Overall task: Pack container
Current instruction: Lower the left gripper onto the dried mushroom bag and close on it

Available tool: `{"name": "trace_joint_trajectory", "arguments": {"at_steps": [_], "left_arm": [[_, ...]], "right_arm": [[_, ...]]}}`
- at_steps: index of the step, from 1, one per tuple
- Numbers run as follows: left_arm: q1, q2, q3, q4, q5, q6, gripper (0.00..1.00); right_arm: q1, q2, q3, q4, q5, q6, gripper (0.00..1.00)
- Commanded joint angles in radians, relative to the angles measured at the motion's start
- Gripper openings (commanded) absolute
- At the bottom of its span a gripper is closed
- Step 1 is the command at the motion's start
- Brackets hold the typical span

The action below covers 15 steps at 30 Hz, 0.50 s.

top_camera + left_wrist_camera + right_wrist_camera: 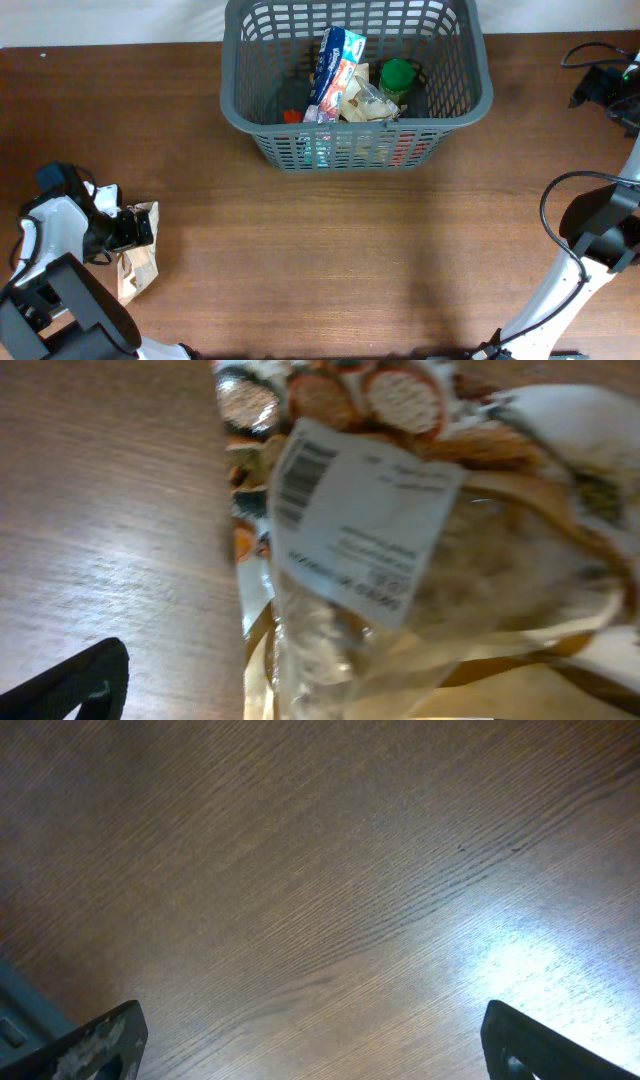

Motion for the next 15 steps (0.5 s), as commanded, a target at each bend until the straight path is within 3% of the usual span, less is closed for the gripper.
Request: {"name": "trace_joint_trajectory", "arguments": {"at_steps": [1, 15], "left_arm": [[-0.002, 0.01, -0.002, 0.002, 0.069, 0.019, 0.99], [-0.002, 0.045, -0.003, 0.013, 0.069, 0.034, 0.99]], "right_arm": [[0.0, -0.005, -0.004, 0.0, 0.016, 0.005, 0.99], [0.0, -0.005, -0.004, 0.0, 0.016, 0.005, 0.99]]}}
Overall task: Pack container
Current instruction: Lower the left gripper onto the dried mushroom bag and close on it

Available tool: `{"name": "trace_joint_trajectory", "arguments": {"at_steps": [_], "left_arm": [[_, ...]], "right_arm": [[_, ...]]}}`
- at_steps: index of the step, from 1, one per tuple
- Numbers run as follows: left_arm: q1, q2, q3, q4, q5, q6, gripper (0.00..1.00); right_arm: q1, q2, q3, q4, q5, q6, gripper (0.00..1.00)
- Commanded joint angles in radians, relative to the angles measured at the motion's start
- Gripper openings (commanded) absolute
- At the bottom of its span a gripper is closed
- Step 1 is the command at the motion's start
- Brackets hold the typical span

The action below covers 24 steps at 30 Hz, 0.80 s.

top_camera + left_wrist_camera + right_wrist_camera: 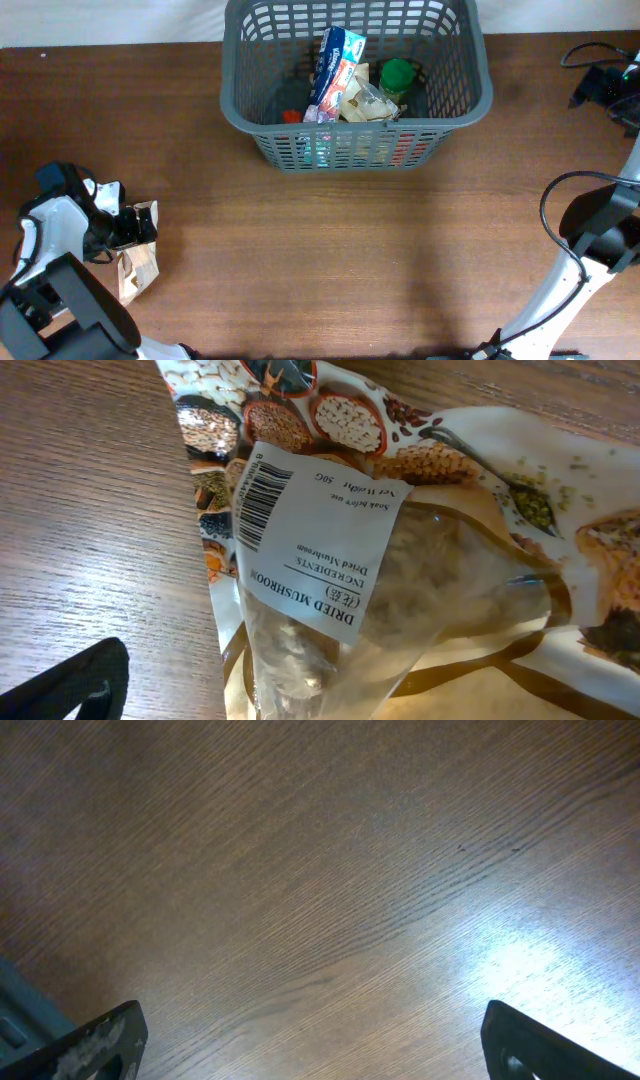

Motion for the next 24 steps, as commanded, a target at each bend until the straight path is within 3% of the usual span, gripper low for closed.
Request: {"name": "trace_joint_trajectory", "arguments": {"at_steps": [1, 24], "left_arm": [[-0.002, 0.047, -0.003, 0.003, 0.023, 0.016, 0.99], [-0.002, 0.075, -0.005, 0.02, 0.023, 0.016, 0.99]], "right_arm": [[0.0, -0.005, -0.004, 0.0, 0.016, 0.005, 0.99], [0.0, -0.005, -0.004, 0.0, 0.016, 0.004, 0.99]]}}
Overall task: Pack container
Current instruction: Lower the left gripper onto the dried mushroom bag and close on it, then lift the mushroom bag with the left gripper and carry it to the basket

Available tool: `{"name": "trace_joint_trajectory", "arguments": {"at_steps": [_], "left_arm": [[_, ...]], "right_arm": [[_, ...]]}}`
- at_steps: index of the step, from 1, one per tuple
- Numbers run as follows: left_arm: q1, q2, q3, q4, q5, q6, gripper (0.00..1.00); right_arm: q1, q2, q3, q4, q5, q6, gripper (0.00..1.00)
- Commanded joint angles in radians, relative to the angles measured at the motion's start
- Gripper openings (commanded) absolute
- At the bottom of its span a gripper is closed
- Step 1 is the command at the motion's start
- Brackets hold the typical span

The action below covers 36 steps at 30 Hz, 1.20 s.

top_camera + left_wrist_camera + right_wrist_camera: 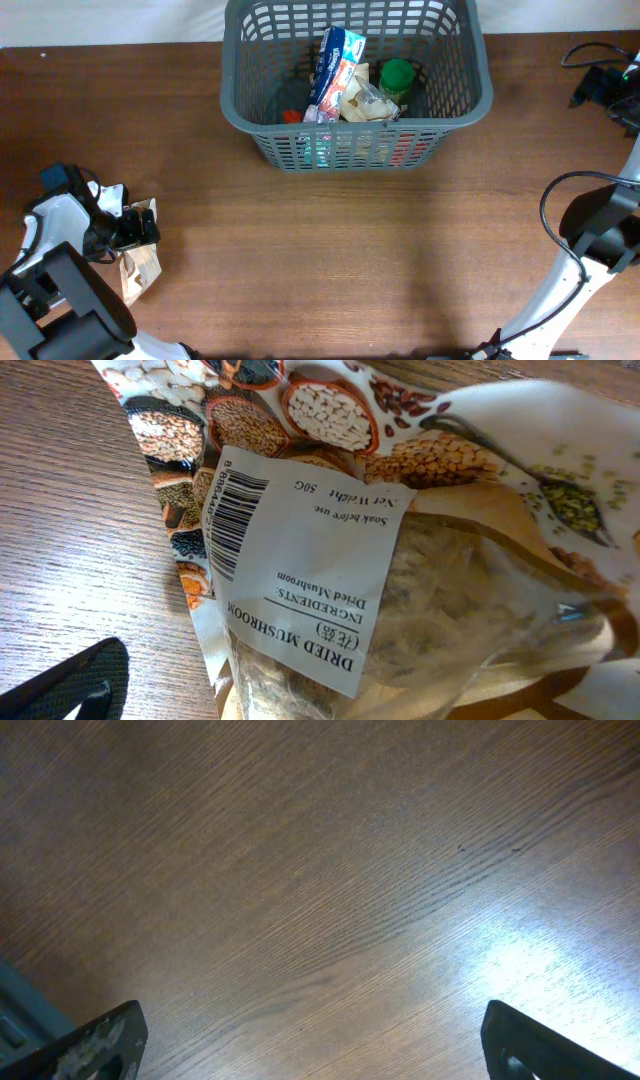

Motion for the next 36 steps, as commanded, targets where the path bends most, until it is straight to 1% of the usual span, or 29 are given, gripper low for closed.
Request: {"name": "trace_joint_trajectory", "arguments": {"at_steps": [1, 9, 10, 11, 13, 15, 16, 17, 22, 23, 25, 32, 36], "left_arm": [[-0.002, 0.032, -0.005, 0.005, 0.019, 0.016, 0.99], [-0.002, 0.055, -0.005, 0.005, 0.019, 0.016, 1.0], [-0.002, 0.055, -0.005, 0.005, 0.019, 0.016, 0.83], [-0.002, 0.055, -0.005, 0.005, 0.019, 0.016, 0.75], [-0.002, 0.055, -0.005, 0.005, 0.019, 0.016, 0.65], [-0.002, 0.055, -0.005, 0.006, 0.019, 0.016, 0.61], [-0.002, 0.055, -0.005, 0.006, 0.019, 0.016, 0.55], [-0.002, 0.055, -0.005, 0.006, 0.019, 0.016, 0.47], [-0.002, 0.055, -0.005, 0.007, 0.019, 0.016, 0.19], [-0.002, 0.055, -0.005, 0.007, 0.019, 0.016, 0.11], [-0.002, 0.055, -0.005, 0.006, 0.019, 0.015, 0.02], [-0.002, 0.055, -0.005, 0.007, 0.021, 0.015, 0.02], [-0.002, 0.053, 0.019, 0.001, 0.082, -0.013, 0.02]], "right_arm": [[0.0, -0.005, -0.004, 0.0, 0.016, 0.004, 0.99], [0.0, -0.005, -0.004, 0.0, 0.016, 0.004, 0.99], [0.0, -0.005, -0.004, 0.0, 0.016, 0.004, 0.99], [0.0, -0.005, -0.004, 0.0, 0.016, 0.004, 0.99], [0.0, -0.005, -0.004, 0.0, 0.016, 0.004, 0.99], [0.0, -0.005, -0.004, 0.0, 0.016, 0.004, 0.99], [0.0, -0.005, -0.004, 0.0, 0.016, 0.004, 0.98], [0.0, -0.005, -0.004, 0.0, 0.016, 0.004, 0.99], [0.0, -0.005, -0.004, 0.0, 0.016, 0.004, 0.99], [0.0, -0.005, -0.004, 0.0, 0.016, 0.005, 0.98], [0.0, -0.005, -0.004, 0.0, 0.016, 0.004, 0.99], [0.0, -0.005, -0.004, 0.0, 0.016, 0.005, 0.99], [0.0, -0.005, -0.004, 0.0, 0.016, 0.004, 0.99]]}}
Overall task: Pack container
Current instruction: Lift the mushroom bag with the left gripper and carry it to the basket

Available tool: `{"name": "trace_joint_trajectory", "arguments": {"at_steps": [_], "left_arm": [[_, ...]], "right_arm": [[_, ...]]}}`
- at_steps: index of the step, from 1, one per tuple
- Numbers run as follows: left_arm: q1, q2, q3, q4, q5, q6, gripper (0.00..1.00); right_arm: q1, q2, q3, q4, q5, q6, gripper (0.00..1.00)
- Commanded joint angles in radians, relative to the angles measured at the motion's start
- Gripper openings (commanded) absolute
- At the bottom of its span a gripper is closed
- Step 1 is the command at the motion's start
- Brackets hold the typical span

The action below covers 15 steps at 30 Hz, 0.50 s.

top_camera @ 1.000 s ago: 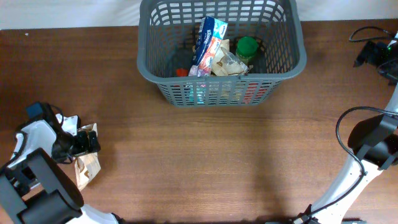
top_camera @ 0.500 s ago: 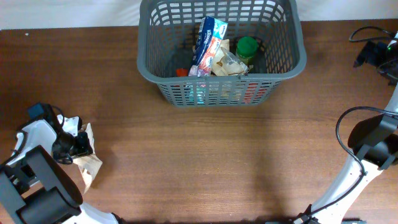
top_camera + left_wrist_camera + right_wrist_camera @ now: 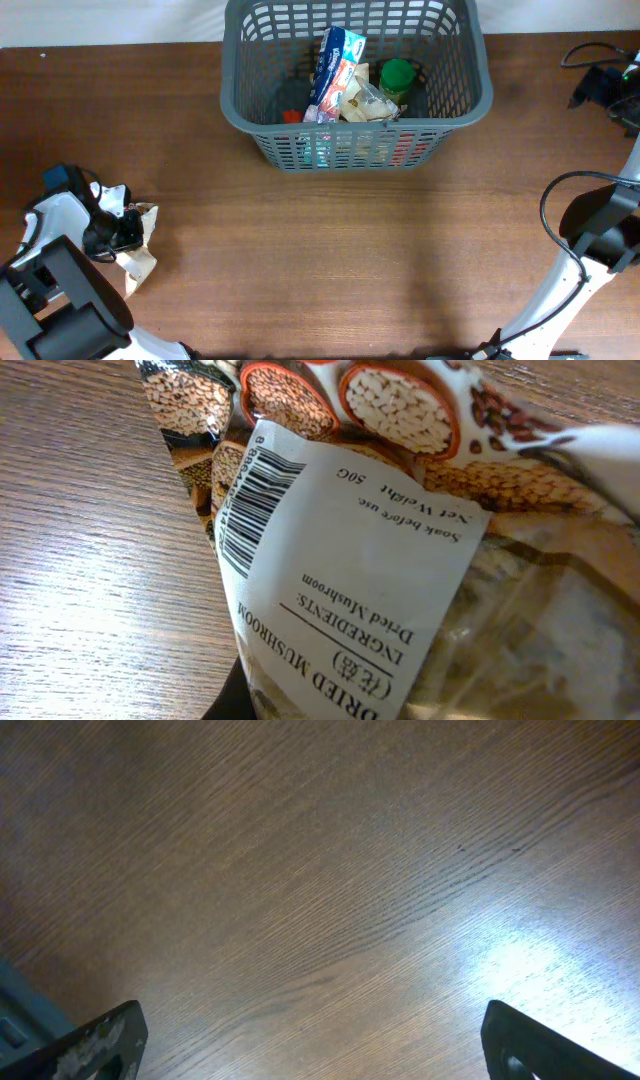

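Note:
A dried mushroom bag (image 3: 400, 560), printed with grains and carrying a white label, fills the left wrist view. It lies at the table's far left (image 3: 140, 258) with its top end crumpled upward. My left gripper (image 3: 126, 232) is shut on that end; one dark finger (image 3: 238, 698) presses against the bag's side and the other is hidden behind the bag. The grey basket (image 3: 300, 150) stands at the back centre. My right gripper (image 3: 315, 1050) is open over bare wood at the far right (image 3: 603, 90).
Inside the basket are a blue-and-red packet (image 3: 335, 70), a clear bag (image 3: 365, 102) and a green-lidded jar (image 3: 397, 75). The right arm's black cable (image 3: 556, 205) loops over the table's right side. The brown table (image 3: 330, 250) lies between bag and basket.
The left gripper's finger has come in from the frame's corner to press against the bag. The bag is more crumpled and lifted at its top. The right arm is unchanged.
My left gripper stood open at the top of the flat-lying mushroom bag, its finger well clear at the frame's corner. Over the following moments the bag grew nearer in view. Now the gripper is shut on the bag's end. The right gripper stayed open throughout.

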Motion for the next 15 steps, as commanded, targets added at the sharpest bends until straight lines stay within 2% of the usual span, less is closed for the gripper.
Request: {"name": "trace_joint_trajectory", "arguments": {"at_steps": [1, 7, 15], "left_arm": [[-0.002, 0.018, 0.025, -0.006, 0.069, -0.039, 0.02], [-0.002, 0.016, 0.238, -0.14, 0.108, -0.101, 0.02], [-0.01, 0.016, 0.787, -0.378, 0.362, -0.102, 0.02]], "right_arm": [[0.0, -0.005, -0.004, 0.0, 0.016, 0.004, 0.99], [0.0, -0.005, -0.004, 0.0, 0.016, 0.004, 0.99], [0.0, -0.005, -0.004, 0.0, 0.016, 0.004, 0.99]]}}
